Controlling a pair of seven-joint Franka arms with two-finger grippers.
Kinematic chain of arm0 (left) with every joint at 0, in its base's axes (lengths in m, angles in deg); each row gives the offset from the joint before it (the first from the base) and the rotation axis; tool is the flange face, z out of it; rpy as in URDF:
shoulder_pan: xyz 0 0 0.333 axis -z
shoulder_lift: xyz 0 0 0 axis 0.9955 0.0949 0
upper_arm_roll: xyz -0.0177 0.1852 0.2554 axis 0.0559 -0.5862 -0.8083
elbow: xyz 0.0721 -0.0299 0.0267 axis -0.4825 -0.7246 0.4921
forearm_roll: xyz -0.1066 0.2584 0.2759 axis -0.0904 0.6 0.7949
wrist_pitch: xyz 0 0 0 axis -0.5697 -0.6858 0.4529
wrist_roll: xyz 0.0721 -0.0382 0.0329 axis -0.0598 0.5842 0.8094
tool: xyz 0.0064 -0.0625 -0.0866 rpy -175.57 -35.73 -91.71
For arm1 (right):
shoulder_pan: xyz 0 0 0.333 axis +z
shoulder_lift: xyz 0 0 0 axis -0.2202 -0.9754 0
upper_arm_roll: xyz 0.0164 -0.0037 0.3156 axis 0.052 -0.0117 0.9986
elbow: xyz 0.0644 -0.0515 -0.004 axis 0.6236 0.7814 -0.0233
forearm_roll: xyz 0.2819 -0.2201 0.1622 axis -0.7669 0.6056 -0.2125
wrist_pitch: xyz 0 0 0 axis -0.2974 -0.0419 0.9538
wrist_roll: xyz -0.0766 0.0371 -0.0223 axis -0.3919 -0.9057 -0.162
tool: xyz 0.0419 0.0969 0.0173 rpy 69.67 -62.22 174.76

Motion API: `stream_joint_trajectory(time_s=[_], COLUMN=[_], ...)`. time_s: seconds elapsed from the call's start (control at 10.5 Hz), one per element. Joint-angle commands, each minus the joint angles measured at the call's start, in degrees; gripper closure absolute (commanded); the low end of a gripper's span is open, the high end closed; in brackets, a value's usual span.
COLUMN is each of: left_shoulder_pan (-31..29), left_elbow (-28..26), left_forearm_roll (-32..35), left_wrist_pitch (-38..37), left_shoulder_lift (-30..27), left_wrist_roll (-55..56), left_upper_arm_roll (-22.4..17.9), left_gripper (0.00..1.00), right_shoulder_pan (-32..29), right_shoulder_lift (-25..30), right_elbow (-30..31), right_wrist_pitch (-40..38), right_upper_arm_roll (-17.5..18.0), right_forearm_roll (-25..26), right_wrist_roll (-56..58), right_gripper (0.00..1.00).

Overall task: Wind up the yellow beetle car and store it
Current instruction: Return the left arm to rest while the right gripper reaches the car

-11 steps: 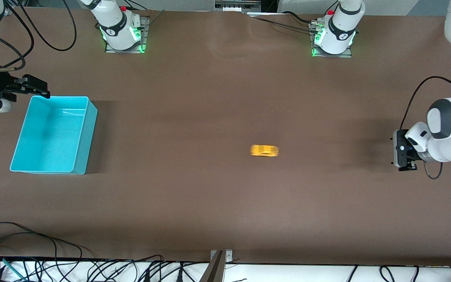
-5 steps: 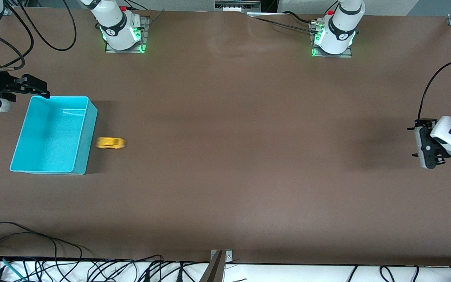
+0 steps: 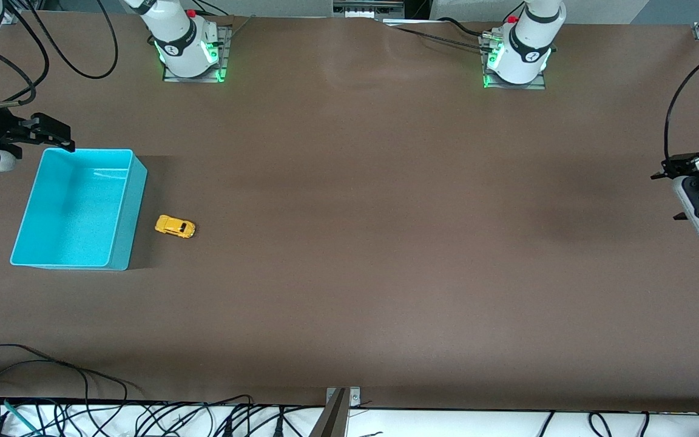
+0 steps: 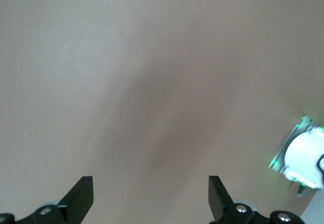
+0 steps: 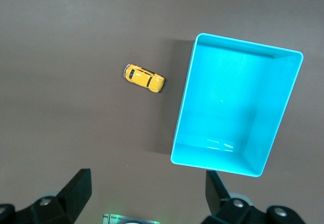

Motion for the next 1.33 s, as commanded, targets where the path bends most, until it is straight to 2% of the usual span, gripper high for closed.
stream_joint_trajectory(time_s=[0.0, 0.19, 0.28, 0.38, 0.57, 0.66, 0.76, 0.95, 1.04, 1.23], left_shoulder_pan=[0.5, 0.6, 0.6, 2.4, 12.1, 14.3, 15.8, 16.1, 16.8, 18.6], left_elbow=[-0.5, -0.5, 1.3, 1.9, 1.3, -0.1, -2.5, -12.3, -13.7, -13.5], left_forearm_roll=[-3.4, -3.5, -3.4, -2.9, -2.8, -3.2, -5.1, -6.5, -6.4, -6.4], left_wrist_pitch=[-1.9, -2.5, -2.7, -2.7, -2.2, -1.9, 0.5, 10.9, 11.3, 6.7], left_shoulder_lift=[-3.1, -4.7, -4.8, -5.5, -8.6, -10.2, -13.0, -20.6, -22.0, -22.8], left_wrist_roll=[11.2, 25.3, 31.2, 37.0, 44.9, 47.2, 48.4, 55.2, 56.0, 57.1], left_upper_arm_roll=[1.7, 6.9, 9.0, 9.0, 0.8, -0.9, -2.1, -2.4, -3.1, -5.7], left_gripper=[0.00, 0.00, 0.00, 0.00, 0.00, 0.00, 0.00, 0.00, 0.00, 0.00], right_shoulder_pan=[-0.2, 0.0, 0.5, 1.5, 1.7, 1.7, 1.6, 1.5, 1.5, 1.5], right_shoulder_lift=[0.3, -1.0, -2.1, -2.6, -3.9, -3.4, -3.2, -3.1, -3.4, -4.5], right_elbow=[-0.4, -0.4, 0.4, 3.1, 5.2, 9.2, 13.2, 17.9, 19.4, 23.3], right_wrist_pitch=[-0.2, 0.5, 2.8, 6.2, 10.0, 14.8, 19.3, 24.6, 27.1, 35.8], right_upper_arm_roll=[-0.1, 0.0, 0.1, 0.4, 2.1, 2.2, 2.2, 2.2, 2.3, 2.7], right_forearm_roll=[-0.8, -1.0, -1.1, -1.2, -1.1, -1.1, -1.1, -1.0, -1.0, -1.0], right_wrist_roll=[1.2, 1.1, 1.0, 0.7, 0.7, 1.1, 1.2, 2.1, 6.6, 20.1], right_gripper=[0.00, 0.00, 0.00, 0.00, 0.00, 0.00, 0.00, 0.00, 0.00, 0.00])
